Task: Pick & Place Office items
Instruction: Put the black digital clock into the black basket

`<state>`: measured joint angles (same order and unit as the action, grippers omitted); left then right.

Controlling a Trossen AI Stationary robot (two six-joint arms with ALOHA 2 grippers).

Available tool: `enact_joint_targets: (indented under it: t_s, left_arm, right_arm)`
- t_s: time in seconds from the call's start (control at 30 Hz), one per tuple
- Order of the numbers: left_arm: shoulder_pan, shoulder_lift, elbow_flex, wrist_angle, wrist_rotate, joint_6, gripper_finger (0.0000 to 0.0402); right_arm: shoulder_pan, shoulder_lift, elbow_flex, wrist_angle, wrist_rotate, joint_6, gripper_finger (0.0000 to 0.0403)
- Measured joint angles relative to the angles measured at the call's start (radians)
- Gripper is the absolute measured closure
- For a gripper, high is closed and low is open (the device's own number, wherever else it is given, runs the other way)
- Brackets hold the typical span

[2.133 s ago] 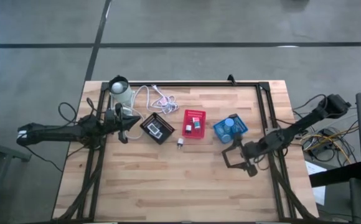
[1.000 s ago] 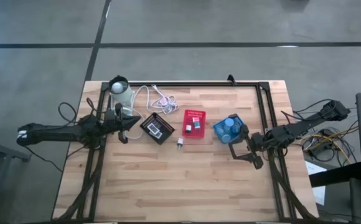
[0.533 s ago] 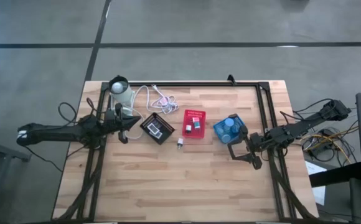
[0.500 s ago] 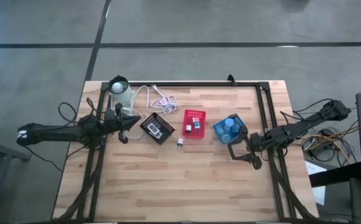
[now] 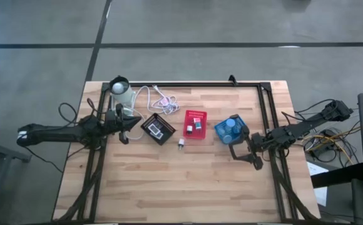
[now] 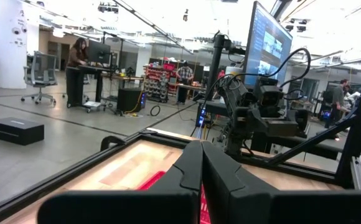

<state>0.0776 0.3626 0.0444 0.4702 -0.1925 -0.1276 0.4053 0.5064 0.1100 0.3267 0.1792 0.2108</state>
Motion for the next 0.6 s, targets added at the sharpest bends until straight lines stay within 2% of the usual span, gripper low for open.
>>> enact_joint_targets:
  t_s: [0.3,0.6]
  left_arm:
    - [0.000,0.000,0.000,0.000,0.000,-0.001,0.0396]
    - [0.000,0.000,0.000,0.000,0.000,-0.002,0.0396]
  right_arm:
    - [0.000,0.000,0.000,0.021,-0.014,0.007,0.0117]
    - [0.000,0.002,0.000,0.045,0.032,0.005,0.0117]
